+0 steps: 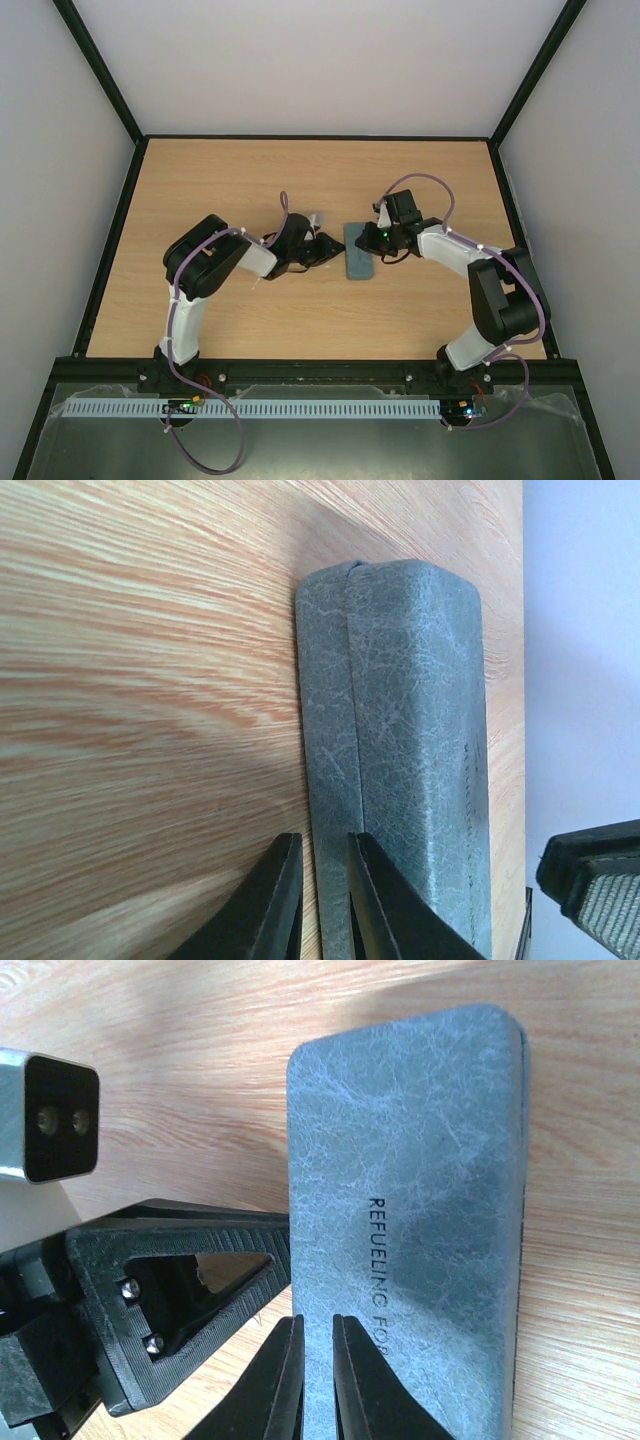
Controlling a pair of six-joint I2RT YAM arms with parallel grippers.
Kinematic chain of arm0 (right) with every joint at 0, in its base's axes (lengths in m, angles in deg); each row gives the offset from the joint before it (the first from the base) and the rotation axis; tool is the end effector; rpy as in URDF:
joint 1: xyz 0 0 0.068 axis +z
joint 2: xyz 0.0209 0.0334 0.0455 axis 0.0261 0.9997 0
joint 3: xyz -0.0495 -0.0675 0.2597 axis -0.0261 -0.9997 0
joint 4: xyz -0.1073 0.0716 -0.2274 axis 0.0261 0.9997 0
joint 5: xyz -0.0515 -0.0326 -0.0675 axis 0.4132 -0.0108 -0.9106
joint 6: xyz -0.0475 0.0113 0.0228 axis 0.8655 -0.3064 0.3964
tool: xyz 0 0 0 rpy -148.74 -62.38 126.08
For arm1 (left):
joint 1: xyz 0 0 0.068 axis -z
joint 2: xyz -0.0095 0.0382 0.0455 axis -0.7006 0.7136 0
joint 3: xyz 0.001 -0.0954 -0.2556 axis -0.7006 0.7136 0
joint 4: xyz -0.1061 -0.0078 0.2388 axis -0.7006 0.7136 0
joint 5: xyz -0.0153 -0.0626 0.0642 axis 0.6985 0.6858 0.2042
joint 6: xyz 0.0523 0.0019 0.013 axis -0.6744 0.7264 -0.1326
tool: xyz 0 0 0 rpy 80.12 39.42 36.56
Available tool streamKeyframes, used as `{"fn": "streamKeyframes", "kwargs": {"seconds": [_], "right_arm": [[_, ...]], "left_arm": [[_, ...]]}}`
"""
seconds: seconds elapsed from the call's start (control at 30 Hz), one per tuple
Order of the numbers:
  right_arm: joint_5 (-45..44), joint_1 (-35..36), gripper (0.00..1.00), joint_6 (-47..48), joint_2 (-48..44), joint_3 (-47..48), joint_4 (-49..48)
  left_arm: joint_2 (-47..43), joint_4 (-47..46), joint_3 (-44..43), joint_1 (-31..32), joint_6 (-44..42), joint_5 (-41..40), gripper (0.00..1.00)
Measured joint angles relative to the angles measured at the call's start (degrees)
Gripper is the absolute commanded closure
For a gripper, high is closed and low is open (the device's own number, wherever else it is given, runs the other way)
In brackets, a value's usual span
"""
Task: Organize the sunglasses
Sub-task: Close the sunglasses case at the center of the board.
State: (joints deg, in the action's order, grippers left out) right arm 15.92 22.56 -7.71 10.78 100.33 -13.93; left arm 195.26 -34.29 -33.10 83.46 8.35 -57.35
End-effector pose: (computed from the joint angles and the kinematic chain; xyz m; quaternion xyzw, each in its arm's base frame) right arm 0.2845 0.1300 0.1846 -0.0177 0.9126 0.3729 0.1668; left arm 0.2991 -0.2614 0.0935 -0.0396 0.8354 -0.5118 0.1965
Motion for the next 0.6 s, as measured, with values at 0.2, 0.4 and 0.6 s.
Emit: {"fn": "streamKeyframes", "kwargs": {"seconds": [0.2, 0.4, 0.6], "right_arm": [[-0.4, 0.1, 0.79, 0.2, 0.2, 0.5, 1.6], [-4.6, -0.3, 0.71, 1.2, -1.4, 3.3, 5.5], [-9.9, -2.9, 0.7, 1.6, -0.6, 6.6, 8.2]], "left_arm": [[-1.8, -0.7, 2.7, -0.1, 0.4, 0.0, 0.8], [-10.7, 3.7, 10.5, -1.4, -0.8, -0.9, 0.57], [-24.3, 14.1, 13.5, -2.5, -5.2, -2.6, 0.24]]}}
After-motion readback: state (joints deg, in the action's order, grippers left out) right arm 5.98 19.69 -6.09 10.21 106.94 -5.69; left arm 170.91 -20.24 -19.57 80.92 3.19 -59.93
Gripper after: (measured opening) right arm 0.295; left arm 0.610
